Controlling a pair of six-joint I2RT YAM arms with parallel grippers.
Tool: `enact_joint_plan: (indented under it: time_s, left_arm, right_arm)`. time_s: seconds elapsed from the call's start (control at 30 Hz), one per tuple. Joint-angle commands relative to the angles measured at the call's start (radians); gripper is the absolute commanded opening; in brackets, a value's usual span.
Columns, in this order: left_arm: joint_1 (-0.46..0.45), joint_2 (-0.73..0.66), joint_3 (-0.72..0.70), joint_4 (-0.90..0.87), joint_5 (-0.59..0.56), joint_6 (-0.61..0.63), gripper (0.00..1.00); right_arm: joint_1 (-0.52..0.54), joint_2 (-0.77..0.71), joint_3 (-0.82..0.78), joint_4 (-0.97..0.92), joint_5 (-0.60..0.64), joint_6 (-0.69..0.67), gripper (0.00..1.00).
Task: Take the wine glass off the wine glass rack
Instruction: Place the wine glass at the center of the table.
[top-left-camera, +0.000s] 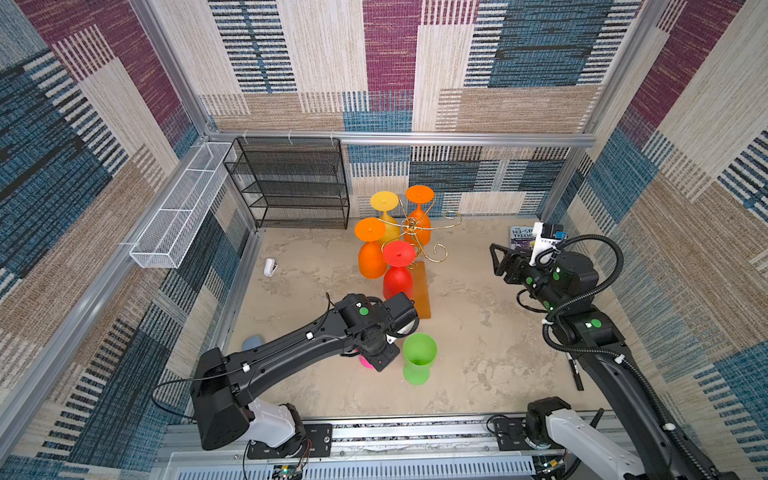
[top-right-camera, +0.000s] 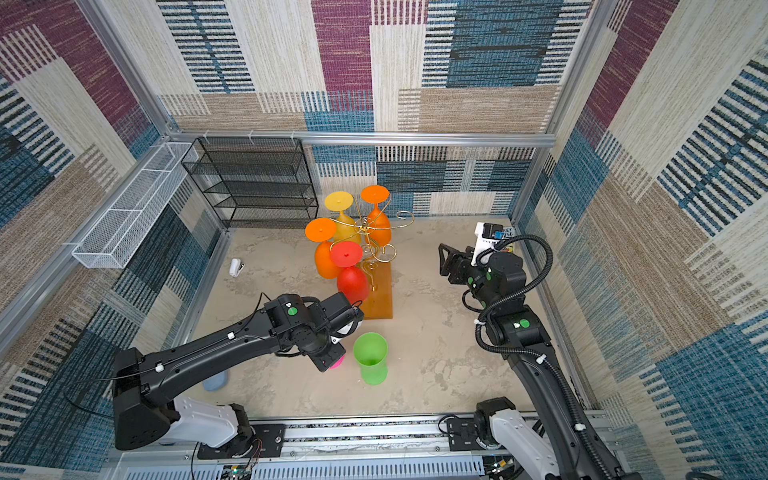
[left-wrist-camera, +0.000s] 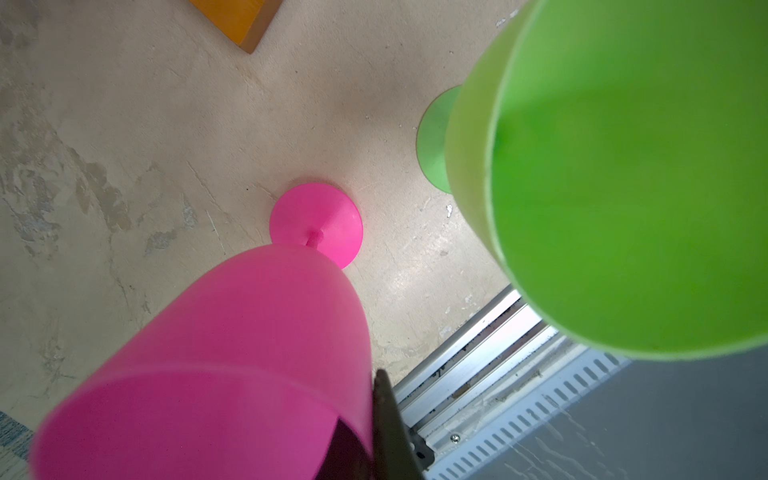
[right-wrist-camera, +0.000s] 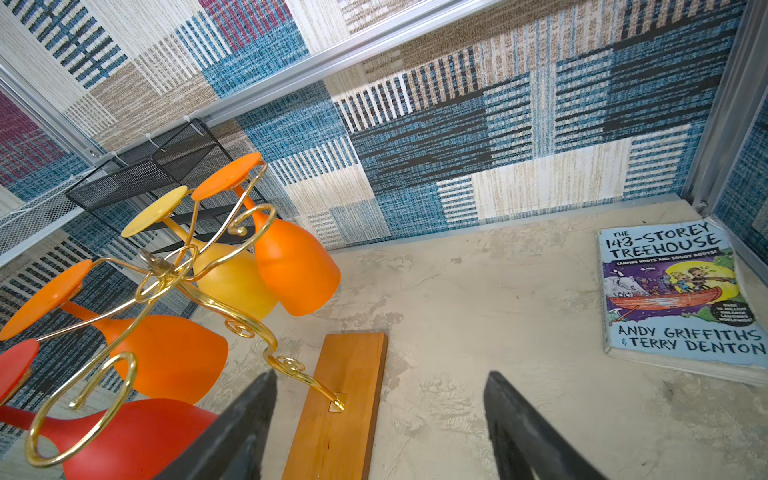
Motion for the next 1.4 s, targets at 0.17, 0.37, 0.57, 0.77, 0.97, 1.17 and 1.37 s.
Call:
enact_joint_plan:
  time_s: [0.17, 0.37, 0.57, 0.77, 0.97, 1.17, 1.37]
  left_arm:
    - [0.0, 0.003, -0.001, 0.014, -0.009, -0.004, 0.11]
    - [0.001, -0.003, 0.001, 0.017, 0.0, -0.005, 0.18]
    - [-0.001, -0.02, 0.005, 0.017, 0.014, -0.01, 0.31]
    - [-0.005, -0.103, 0.021, 0.018, 0.064, -0.007, 0.46]
    - [-0.009, -0.3, 0.077, 0.054, 0.069, -0.028, 0.47]
    - [0.012, -0.517, 0.026, 0.362, 0.124, -0.134, 0.49]
    - [0.174, -0.589, -0.067, 0.71, 0.315, -0.354, 0.53]
  right_arm:
    - [0.0, 0.002, 0.001, 0.017, 0.006, 0.0, 0.79]
    - [-0.001, -0.001, -0.002, 0.015, 0.006, 0.0, 0.79]
    - [0.0, -0.001, -0.008, 0.019, 0.005, 0.003, 0.79]
    - [0.0, -0.003, -0.01, 0.017, 0.006, 0.002, 0.79]
    - [-0.001, -0.006, -0.013, 0.02, 0.006, 0.005, 0.79]
    - [0.0, -0.002, -0.023, 0.032, -0.007, 0.018, 0.79]
    - [0.0, -0.005, -0.023, 0.036, -0.026, 0.028, 0.79]
